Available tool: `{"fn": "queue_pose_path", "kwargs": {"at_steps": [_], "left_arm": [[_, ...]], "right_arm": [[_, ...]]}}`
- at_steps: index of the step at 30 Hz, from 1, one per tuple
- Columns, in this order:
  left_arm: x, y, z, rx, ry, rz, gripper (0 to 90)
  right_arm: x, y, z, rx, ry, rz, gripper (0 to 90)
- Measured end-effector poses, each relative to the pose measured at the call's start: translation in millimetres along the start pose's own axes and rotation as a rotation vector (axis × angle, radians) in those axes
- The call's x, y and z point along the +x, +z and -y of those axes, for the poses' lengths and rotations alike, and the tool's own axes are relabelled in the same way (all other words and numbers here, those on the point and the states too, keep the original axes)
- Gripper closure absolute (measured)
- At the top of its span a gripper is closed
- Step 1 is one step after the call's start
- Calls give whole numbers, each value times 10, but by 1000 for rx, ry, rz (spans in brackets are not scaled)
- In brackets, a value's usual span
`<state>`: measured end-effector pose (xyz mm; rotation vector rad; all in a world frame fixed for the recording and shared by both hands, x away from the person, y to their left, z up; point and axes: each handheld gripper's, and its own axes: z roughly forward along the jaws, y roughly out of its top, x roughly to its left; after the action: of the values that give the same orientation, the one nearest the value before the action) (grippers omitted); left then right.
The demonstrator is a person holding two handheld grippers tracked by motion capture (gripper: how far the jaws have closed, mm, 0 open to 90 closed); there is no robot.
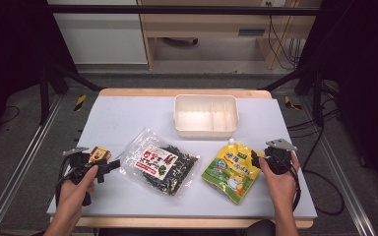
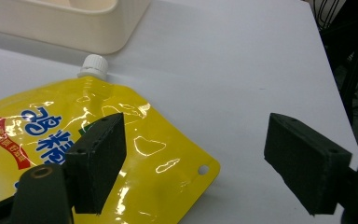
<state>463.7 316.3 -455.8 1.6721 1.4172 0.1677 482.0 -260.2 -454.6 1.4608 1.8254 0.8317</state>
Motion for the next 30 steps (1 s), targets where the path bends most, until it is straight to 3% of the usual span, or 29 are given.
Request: {"fn": "queue_pose_path", "kwargs": {"at_steps": [4, 13, 17, 26, 30], "left_arm": [[4, 33, 15, 8, -10, -36, 289], [16, 130, 32, 47, -21, -59, 293], [13, 162, 37, 55, -31, -47, 301], [63, 211, 52, 56, -95, 12, 334], [63, 206, 52, 54, -100, 31, 357]], "right_arm": [[7, -7, -3, 1, 7, -7, 211], [15, 9, -2, 7, 1, -12, 209], [27, 16, -2, 12, -3, -14, 208], [29, 23, -1, 16, -9, -17, 206], [35, 22, -2, 18, -8, -20, 206]]}}
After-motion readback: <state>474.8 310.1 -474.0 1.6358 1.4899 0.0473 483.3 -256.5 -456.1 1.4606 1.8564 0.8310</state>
